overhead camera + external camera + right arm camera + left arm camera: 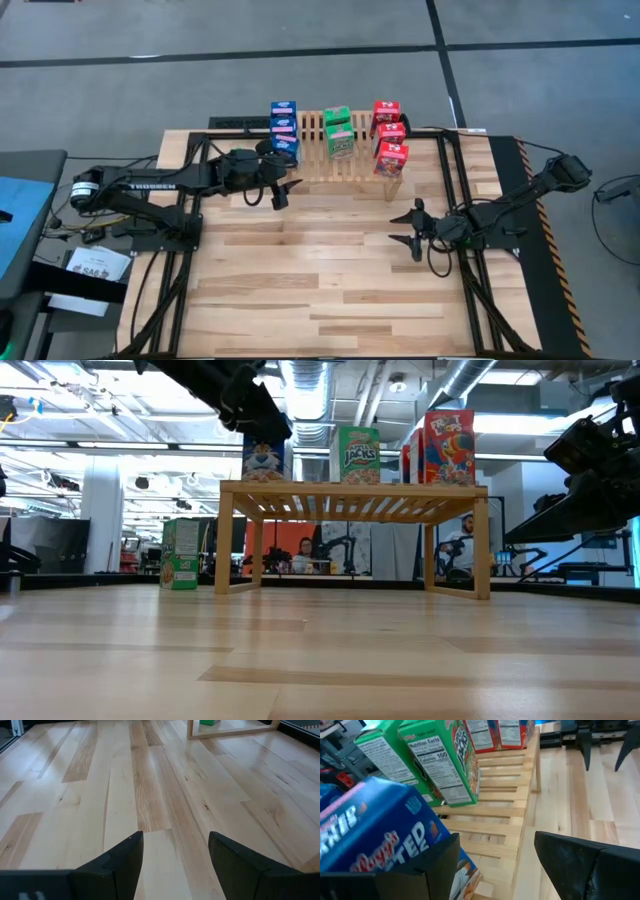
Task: Stack cereal on shelf
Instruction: Put the blue cereal box on the shelf aligned with the other blue cereal box, then put the green cereal box on the shelf aligned with the other green cereal box
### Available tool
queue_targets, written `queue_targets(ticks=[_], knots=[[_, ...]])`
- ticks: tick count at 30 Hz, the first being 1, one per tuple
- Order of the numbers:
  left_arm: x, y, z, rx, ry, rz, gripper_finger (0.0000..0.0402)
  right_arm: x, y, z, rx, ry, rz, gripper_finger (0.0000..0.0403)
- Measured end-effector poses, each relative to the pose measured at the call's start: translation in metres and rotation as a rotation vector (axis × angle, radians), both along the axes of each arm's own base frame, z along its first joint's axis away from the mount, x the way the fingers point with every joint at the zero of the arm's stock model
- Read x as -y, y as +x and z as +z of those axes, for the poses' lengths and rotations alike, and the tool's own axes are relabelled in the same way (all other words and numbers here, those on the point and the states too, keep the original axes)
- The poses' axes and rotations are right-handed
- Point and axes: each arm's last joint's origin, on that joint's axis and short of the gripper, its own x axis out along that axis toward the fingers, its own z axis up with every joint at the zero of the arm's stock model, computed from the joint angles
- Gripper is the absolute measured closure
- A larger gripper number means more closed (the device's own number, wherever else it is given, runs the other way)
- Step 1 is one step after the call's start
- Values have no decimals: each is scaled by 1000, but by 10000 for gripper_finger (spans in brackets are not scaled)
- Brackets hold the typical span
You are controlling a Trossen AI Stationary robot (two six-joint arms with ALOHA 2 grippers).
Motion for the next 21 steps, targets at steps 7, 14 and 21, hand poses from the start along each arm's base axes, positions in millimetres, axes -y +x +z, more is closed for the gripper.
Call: queue_targets(ticks=[7, 14, 21], knots=[[0, 0, 1, 14, -9, -3, 152, 0, 0, 0, 0, 0, 1, 152], [14, -10, 9, 19, -23, -23, 152, 0, 0, 0, 0, 0, 0, 152], [36, -52, 26, -41, 51, 12, 152, 0, 0, 0, 0, 0, 0, 152]])
